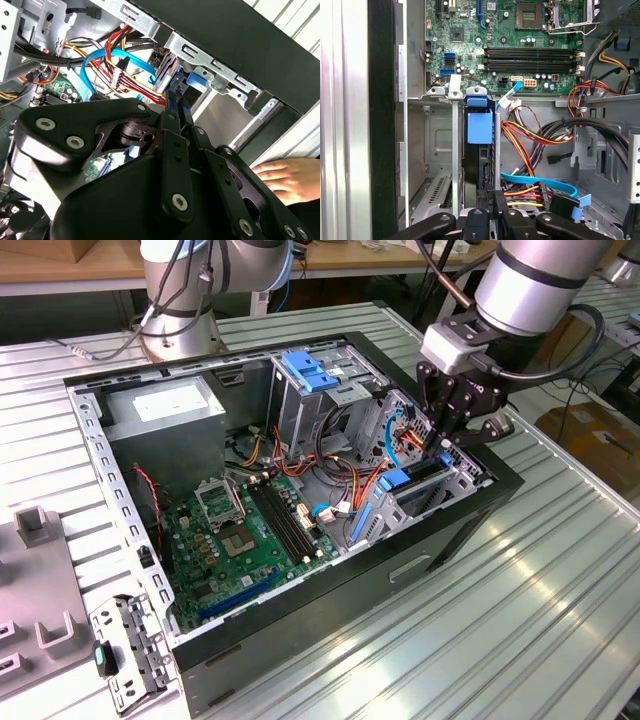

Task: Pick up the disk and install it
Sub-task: 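Insert the first disk wire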

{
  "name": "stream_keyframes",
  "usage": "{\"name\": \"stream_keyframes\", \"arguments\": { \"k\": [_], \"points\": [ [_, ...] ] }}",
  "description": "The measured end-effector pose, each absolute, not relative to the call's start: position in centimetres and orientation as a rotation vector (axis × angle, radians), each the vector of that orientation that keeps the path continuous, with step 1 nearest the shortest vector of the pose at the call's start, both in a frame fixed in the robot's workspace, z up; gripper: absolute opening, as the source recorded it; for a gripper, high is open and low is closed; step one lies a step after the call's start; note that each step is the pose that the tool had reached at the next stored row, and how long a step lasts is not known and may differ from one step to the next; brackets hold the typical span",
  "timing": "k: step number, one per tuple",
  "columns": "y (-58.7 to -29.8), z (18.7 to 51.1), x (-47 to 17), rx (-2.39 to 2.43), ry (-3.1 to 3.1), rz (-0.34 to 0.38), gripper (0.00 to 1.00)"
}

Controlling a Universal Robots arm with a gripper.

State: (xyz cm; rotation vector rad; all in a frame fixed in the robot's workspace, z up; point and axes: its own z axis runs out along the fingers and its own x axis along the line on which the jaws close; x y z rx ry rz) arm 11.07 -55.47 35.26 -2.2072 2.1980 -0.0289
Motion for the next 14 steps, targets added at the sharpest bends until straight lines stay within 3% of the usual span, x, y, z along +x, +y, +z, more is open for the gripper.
{"name": "stream_keyframes", "arguments": {
  "k": [14],
  "points": [
    [-55.47,34.56,11.04,-2.198,2.207,-0.029,0.16]
  ]
}}
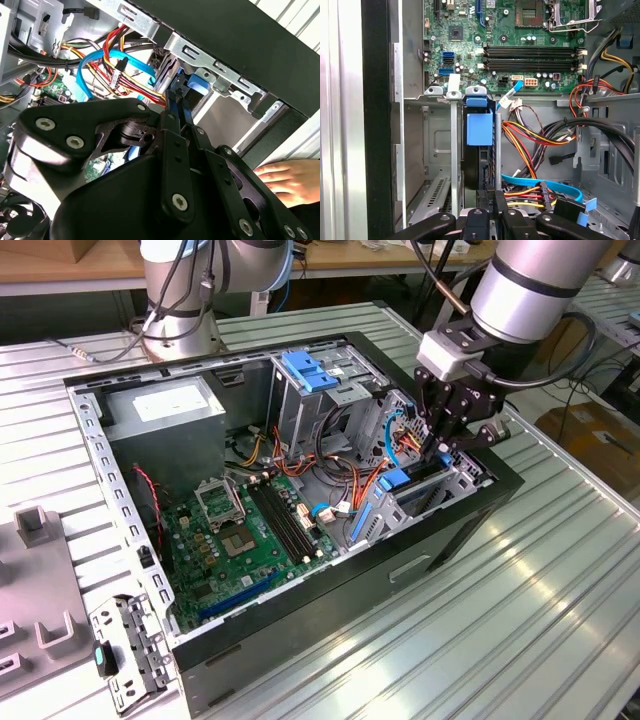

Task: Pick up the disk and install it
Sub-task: 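Insert the first disk wire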

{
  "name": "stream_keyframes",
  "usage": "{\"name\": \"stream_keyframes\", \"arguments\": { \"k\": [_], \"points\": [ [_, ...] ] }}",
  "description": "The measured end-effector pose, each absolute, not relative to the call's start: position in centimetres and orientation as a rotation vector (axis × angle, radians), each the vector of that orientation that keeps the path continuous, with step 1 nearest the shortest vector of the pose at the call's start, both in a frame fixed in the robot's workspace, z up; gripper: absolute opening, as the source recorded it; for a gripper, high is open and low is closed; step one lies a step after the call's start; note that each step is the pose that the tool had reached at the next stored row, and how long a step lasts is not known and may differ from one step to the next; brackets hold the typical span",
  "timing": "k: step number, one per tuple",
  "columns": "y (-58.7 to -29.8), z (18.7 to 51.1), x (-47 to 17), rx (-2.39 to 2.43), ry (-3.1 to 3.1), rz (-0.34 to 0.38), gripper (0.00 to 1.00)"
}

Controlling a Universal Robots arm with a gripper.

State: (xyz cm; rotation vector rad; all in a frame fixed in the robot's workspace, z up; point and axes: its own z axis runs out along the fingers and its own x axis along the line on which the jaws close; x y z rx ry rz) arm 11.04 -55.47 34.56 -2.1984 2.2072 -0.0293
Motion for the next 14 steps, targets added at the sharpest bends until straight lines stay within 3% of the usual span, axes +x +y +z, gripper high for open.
{"name": "stream_keyframes", "arguments": {
  "k": [14],
  "points": [
    [-55.47,34.73,11.03,-2.195,2.210,-0.029,0.16]
  ]
}}
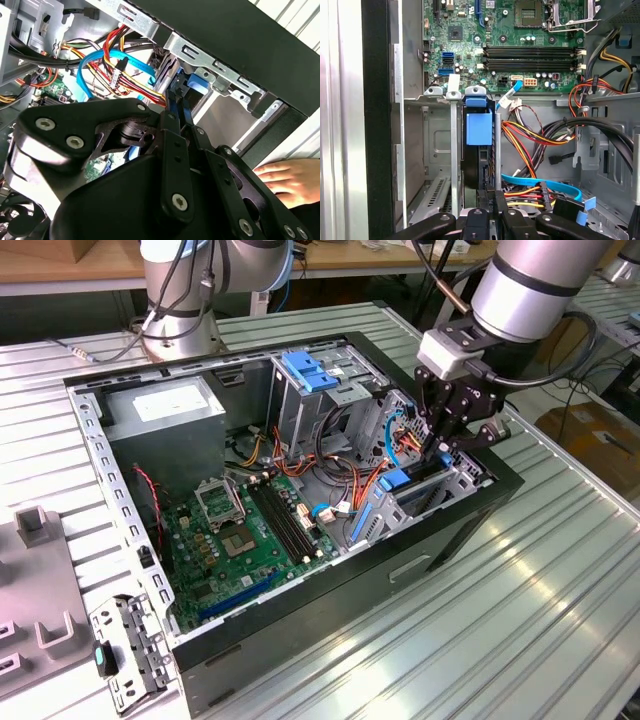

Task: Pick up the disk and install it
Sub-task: 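Insert the first disk wire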

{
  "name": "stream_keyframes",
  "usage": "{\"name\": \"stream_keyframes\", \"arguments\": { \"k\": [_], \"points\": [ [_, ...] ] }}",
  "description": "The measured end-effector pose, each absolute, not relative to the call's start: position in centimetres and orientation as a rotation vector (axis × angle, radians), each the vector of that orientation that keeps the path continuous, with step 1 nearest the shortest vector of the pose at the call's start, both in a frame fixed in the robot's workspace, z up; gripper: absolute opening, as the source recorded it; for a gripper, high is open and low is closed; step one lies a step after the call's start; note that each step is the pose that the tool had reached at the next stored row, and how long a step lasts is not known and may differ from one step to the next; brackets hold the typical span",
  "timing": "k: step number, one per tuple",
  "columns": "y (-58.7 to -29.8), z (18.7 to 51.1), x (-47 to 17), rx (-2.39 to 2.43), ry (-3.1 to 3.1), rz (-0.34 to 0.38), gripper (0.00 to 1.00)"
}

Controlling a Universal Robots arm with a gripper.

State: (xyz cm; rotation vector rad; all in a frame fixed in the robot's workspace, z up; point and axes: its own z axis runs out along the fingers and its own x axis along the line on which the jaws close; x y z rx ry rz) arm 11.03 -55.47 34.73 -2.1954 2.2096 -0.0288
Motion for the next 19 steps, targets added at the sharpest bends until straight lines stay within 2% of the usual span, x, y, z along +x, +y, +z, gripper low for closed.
{"name": "stream_keyframes", "arguments": {
  "k": [19],
  "points": [
    [-55.64,34.29,11.04,-2.192,2.213,-0.029,0.16]
  ]
}}
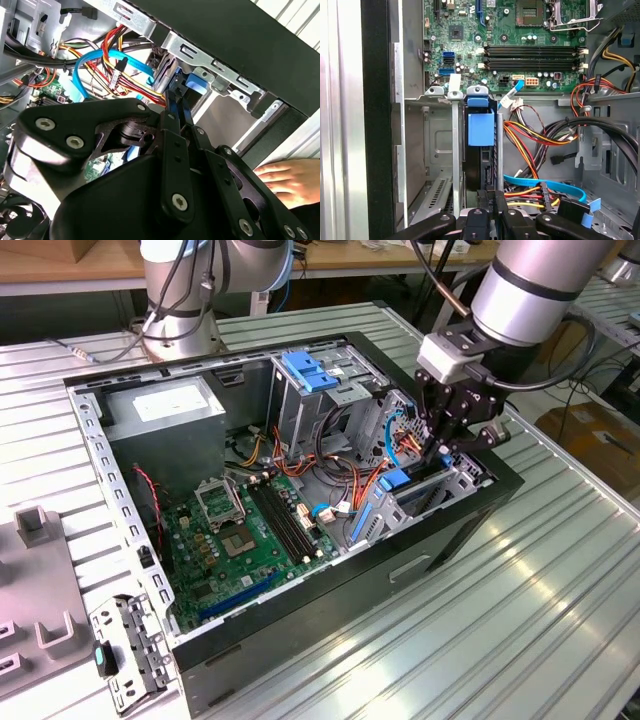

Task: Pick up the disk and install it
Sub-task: 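Insert the first disk wire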

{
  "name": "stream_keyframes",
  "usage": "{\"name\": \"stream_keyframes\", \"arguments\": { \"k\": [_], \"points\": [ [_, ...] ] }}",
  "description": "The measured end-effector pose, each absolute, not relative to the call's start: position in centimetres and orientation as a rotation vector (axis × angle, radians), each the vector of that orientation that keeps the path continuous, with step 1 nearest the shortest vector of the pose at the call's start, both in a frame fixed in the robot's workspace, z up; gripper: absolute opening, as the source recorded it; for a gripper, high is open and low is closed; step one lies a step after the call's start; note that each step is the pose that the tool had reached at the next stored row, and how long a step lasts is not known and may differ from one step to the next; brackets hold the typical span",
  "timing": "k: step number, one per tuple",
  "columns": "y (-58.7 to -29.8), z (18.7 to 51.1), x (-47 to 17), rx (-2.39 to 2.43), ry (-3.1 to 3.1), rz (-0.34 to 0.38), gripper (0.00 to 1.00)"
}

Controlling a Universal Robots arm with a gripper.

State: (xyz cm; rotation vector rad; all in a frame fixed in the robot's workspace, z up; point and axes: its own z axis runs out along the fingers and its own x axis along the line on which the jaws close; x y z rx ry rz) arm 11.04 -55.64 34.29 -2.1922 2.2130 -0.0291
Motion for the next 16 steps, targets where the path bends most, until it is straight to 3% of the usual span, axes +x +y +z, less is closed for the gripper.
{"name": "stream_keyframes", "arguments": {
  "k": [12,13,16],
  "points": [
    [-55.6,34.4,11.0,-2.192,2.213,-0.029,0.18],
    [-55.6,34.6,11.0,-2.192,2.213,-0.029,0.24],
    [-55.6,35.6,11.0,-2.192,2.213,-0.029,0.24]
  ]
}}
